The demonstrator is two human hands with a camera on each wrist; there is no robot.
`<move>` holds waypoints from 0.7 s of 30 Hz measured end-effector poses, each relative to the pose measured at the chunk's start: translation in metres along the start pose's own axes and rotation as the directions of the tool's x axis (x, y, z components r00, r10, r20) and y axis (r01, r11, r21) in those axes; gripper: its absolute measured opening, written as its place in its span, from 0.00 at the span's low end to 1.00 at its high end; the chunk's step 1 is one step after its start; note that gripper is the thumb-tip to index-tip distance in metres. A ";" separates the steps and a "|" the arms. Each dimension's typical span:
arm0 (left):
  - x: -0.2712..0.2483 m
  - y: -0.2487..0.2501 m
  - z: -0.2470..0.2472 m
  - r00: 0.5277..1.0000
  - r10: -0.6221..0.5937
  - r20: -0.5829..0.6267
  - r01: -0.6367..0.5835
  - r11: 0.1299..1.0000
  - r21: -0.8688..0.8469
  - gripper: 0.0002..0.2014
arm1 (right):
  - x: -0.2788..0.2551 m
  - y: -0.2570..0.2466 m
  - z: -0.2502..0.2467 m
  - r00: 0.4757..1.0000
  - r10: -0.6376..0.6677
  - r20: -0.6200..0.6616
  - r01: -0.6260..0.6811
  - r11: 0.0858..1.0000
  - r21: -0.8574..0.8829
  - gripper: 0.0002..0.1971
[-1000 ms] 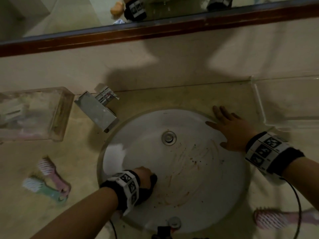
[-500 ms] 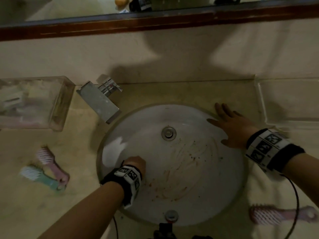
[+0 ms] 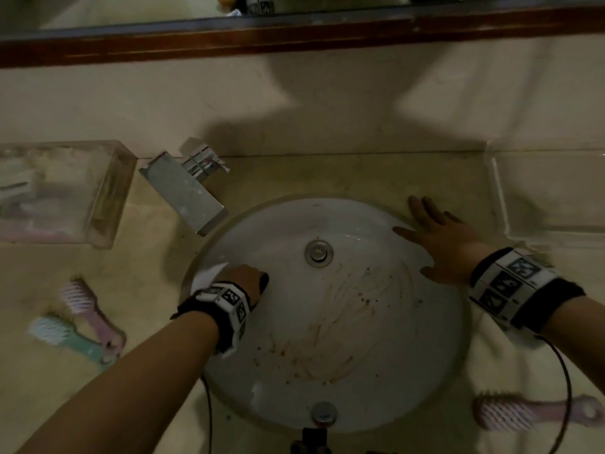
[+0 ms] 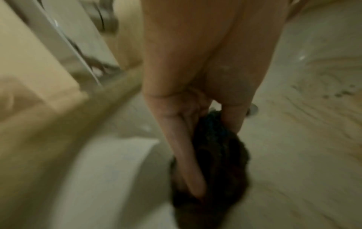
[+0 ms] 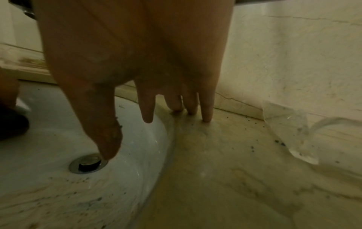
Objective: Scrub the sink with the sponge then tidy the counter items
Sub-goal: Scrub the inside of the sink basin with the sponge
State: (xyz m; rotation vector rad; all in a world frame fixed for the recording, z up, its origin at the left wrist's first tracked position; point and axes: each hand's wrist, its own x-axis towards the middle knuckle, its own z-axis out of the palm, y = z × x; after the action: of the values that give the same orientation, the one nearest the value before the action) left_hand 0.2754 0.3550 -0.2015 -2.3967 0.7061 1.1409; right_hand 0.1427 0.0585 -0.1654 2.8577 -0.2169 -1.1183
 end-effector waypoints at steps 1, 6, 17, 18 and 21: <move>0.003 0.006 0.006 0.999 0.038 0.028 -0.038 0.999 -0.006 0.22 | 0.000 0.001 0.000 1.000 -0.001 0.000 0.001 1.000 -0.002 0.45; 0.007 0.027 0.017 0.982 0.168 0.089 -0.161 0.984 -0.076 0.19 | 0.000 0.000 -0.001 1.000 -0.004 -0.016 0.004 1.000 0.011 0.44; -0.034 0.017 -0.004 0.946 0.212 0.244 -0.264 0.943 0.202 0.21 | 0.000 -0.002 0.000 1.000 0.012 -0.002 -0.012 1.000 0.007 0.44; -0.038 0.013 -0.004 0.943 0.211 0.259 -0.278 0.924 0.263 0.20 | 0.000 -0.002 0.000 1.000 0.012 -0.001 -0.012 1.000 0.003 0.44; -0.045 0.005 0.006 0.893 0.223 0.390 -0.385 0.829 0.407 0.15 | 0.000 -0.003 -0.001 1.000 0.015 0.002 -0.015 1.000 0.007 0.44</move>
State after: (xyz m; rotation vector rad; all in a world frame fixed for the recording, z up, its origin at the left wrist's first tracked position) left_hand 0.2445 0.3659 -0.1700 -1.6680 1.1358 1.2703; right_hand 0.1441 0.0610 -0.1651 2.8559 -0.2429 -1.1204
